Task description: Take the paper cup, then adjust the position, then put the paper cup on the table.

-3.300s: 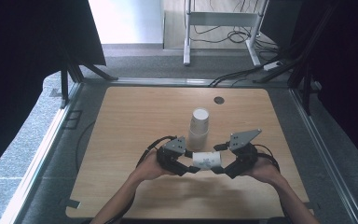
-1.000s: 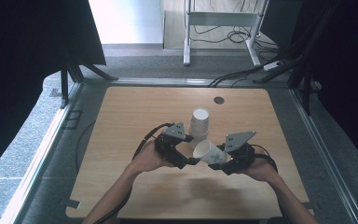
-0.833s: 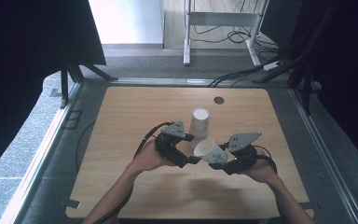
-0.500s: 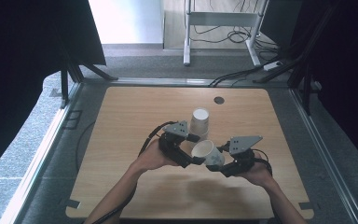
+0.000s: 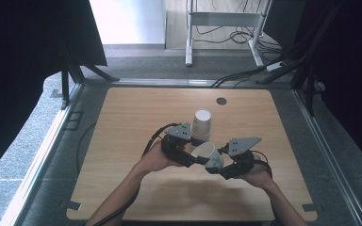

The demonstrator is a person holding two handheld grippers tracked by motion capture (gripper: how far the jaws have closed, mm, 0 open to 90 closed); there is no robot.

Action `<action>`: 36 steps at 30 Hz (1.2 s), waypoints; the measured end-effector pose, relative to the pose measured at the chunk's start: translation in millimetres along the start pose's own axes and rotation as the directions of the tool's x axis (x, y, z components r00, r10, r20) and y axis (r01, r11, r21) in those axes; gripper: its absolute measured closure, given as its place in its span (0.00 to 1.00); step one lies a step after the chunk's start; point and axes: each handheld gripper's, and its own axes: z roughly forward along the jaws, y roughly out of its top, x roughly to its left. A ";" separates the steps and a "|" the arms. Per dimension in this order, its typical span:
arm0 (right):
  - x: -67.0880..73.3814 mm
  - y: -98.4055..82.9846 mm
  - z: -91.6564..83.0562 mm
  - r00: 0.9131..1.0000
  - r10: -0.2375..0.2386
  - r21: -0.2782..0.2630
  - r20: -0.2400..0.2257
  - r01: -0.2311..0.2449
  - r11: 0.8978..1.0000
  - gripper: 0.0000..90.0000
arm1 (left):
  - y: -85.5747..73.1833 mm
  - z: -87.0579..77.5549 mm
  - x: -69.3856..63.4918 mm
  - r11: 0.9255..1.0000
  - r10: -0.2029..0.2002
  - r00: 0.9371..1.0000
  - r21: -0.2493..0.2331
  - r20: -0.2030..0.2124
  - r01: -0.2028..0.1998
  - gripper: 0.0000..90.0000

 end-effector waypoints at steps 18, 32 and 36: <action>-1.0 -31.2 -7.0 0.969 0.080 0.135 0.234 -0.114 0.984 0.02 | 3.7 -11.8 3.4 0.982 0.016 0.985 0.188 -0.171 0.017 0.41; -4.1 -43.1 -18.0 0.943 0.130 0.108 0.308 -0.170 0.980 0.01 | -3.9 -24.2 10.9 0.949 0.004 0.961 0.305 -0.276 0.084 0.41; -4.8 -45.1 -18.2 0.937 0.140 0.104 0.320 -0.181 0.978 0.01 | -6.3 -29.2 13.6 0.939 -0.010 0.953 0.324 -0.302 0.112 0.41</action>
